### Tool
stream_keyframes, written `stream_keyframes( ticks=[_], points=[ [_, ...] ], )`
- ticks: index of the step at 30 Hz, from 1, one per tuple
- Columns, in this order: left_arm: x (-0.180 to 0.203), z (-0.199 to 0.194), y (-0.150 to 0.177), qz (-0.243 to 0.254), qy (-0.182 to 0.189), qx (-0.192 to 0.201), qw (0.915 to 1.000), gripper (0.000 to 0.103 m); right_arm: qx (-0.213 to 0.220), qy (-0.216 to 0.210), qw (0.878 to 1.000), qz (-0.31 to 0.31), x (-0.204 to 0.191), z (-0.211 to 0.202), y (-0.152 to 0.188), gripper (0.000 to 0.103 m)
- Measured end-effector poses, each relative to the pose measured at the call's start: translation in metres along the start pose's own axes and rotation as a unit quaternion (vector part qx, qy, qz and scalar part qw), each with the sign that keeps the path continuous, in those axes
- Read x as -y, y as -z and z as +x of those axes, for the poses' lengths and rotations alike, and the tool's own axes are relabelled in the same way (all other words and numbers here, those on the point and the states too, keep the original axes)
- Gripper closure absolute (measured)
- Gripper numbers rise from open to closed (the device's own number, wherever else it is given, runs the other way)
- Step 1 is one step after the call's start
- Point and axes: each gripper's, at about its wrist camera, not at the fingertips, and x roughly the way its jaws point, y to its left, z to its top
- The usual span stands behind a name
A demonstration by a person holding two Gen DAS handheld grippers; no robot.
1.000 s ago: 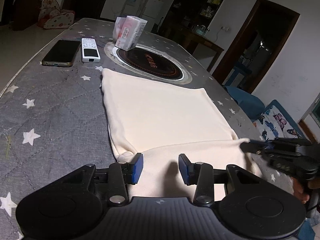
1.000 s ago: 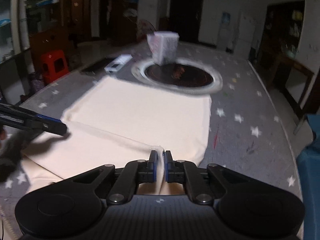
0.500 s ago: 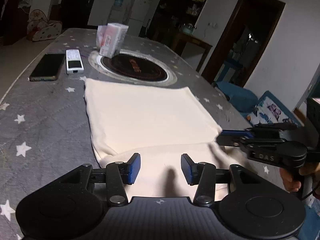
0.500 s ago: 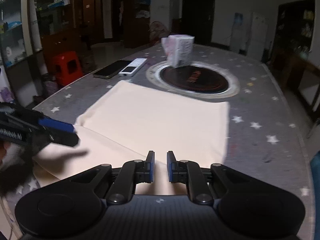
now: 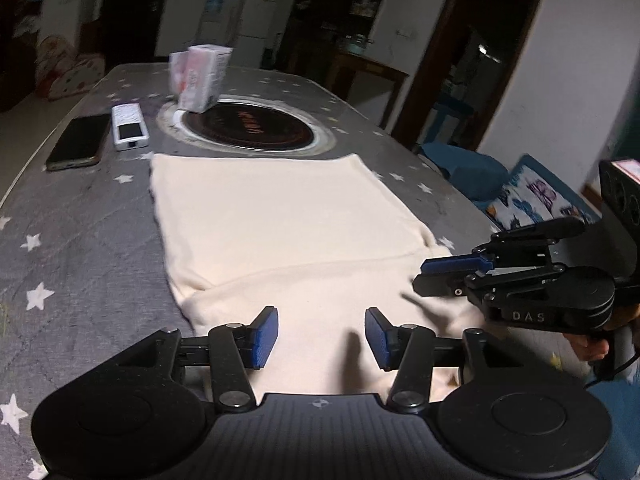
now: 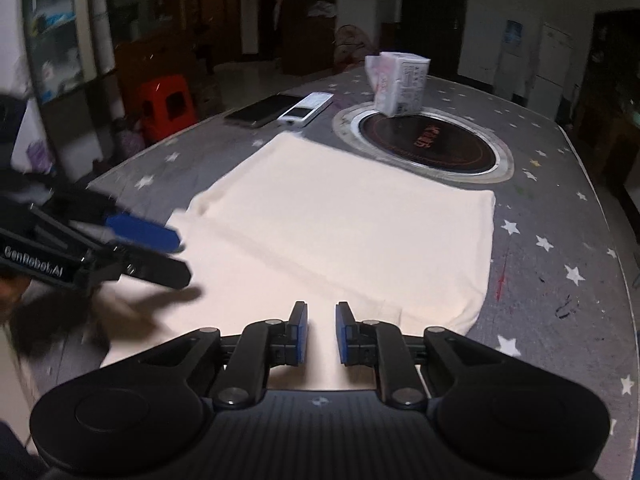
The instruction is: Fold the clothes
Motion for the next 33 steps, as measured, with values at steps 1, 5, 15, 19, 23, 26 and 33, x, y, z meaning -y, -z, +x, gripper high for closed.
stream_keyframes(
  ticks=[1, 5, 15, 19, 23, 26, 33],
  points=[
    [0.003, 0.001, 0.002, 0.008, 0.001, -0.002, 1.0000, 0.052, -0.004, 0.000, 1.000, -0.004, -0.002, -0.001, 0.004, 0.088],
    [0.011, 0.004, 0.013, 0.031, -0.013, -0.004, 0.9994, 0.049, -0.014, 0.007, 1.000, 0.004, -0.002, -0.001, 0.022, 0.087],
    [0.011, 0.000, 0.014, 0.026, -0.014, -0.006, 0.9996, 0.048, -0.012, 0.010, 1.000, 0.024, 0.005, -0.015, 0.025, 0.086],
    [0.009, -0.003, 0.012, 0.021, -0.009, -0.007, 0.9997, 0.047, -0.004, 0.014, 1.000, 0.023, 0.009, -0.014, 0.016, 0.086],
    [0.005, -0.006, 0.000, 0.006, -0.008, 0.010, 0.9999, 0.047, 0.004, 0.019, 1.000, 0.021, 0.013, -0.012, 0.007, 0.086],
    [0.000, -0.003, -0.009, -0.011, -0.008, 0.017, 0.9998, 0.047, 0.006, 0.022, 0.999, 0.028, 0.018, -0.004, 0.002, 0.086],
    [-0.013, 0.020, -0.020, -0.036, -0.022, 0.010, 0.9991, 0.047, 0.001, 0.032, 0.998, 0.047, 0.026, 0.016, -0.003, 0.086]
  ],
)
